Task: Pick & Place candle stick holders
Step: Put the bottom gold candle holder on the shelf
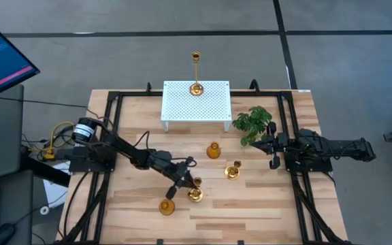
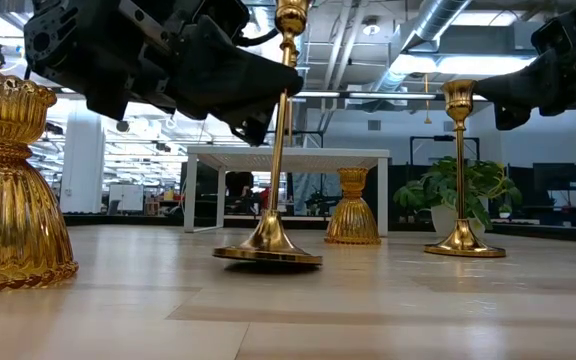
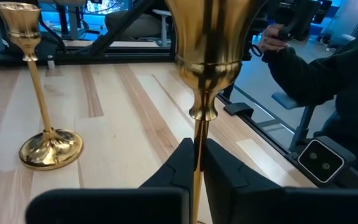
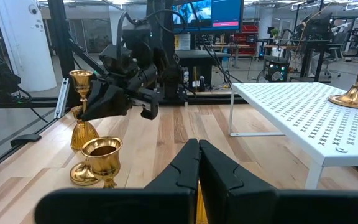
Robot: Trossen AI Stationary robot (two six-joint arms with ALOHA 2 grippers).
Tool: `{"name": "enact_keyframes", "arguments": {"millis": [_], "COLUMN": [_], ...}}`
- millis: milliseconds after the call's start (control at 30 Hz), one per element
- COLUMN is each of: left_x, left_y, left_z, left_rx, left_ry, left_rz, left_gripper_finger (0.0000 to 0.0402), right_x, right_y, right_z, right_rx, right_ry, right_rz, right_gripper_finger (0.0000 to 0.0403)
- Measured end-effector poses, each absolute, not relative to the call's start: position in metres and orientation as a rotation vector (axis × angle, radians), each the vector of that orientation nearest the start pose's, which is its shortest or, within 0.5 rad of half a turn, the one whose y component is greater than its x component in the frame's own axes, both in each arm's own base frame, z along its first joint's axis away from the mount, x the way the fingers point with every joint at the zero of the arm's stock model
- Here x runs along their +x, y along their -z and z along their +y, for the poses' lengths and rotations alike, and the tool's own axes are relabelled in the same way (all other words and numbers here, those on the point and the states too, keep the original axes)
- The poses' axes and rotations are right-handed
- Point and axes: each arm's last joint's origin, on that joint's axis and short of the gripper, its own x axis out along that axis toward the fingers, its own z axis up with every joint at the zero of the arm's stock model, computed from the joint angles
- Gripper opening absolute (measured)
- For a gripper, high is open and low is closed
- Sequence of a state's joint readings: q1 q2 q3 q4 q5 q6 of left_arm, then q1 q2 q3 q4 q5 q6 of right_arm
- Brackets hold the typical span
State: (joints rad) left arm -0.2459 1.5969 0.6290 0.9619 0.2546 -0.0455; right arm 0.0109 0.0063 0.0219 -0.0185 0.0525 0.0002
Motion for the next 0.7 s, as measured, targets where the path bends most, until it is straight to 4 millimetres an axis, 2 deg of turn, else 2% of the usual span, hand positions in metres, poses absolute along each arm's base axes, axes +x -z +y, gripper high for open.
{"name": "enact_keyframes", "arguments": {"millis": [167,333,533,700], "left_x": [0.29,0.261,0.219,0.185], "left_y": [-0.215,-0.246,-0.292,-0.323], "left_z": [-0.08,-0.075,-0.062,-0.041], "left_rx": [-0.064,-0.054,-0.032,0.063], "left_ry": [0.435,0.254,0.112,-0.101], "left_rz": [0.053,0.101,-0.016,-0.156], "left_gripper_finger": [0.0019,0.0016,0.0016,0.0016], "right_x": [0.097,0.097,0.097,0.097], "right_y": [-0.169,-0.169,-0.169,-0.169], "right_z": [0.0,0.0,0.0,0.0], "right_rx": [0.0,0.0,0.0,0.0], "right_ry": [0.042,0.042,0.042,0.042], "right_rz": [0.003,0.003,0.003,0.003], "right_gripper_finger": [0.0,0.0,0.0,0.0]}}
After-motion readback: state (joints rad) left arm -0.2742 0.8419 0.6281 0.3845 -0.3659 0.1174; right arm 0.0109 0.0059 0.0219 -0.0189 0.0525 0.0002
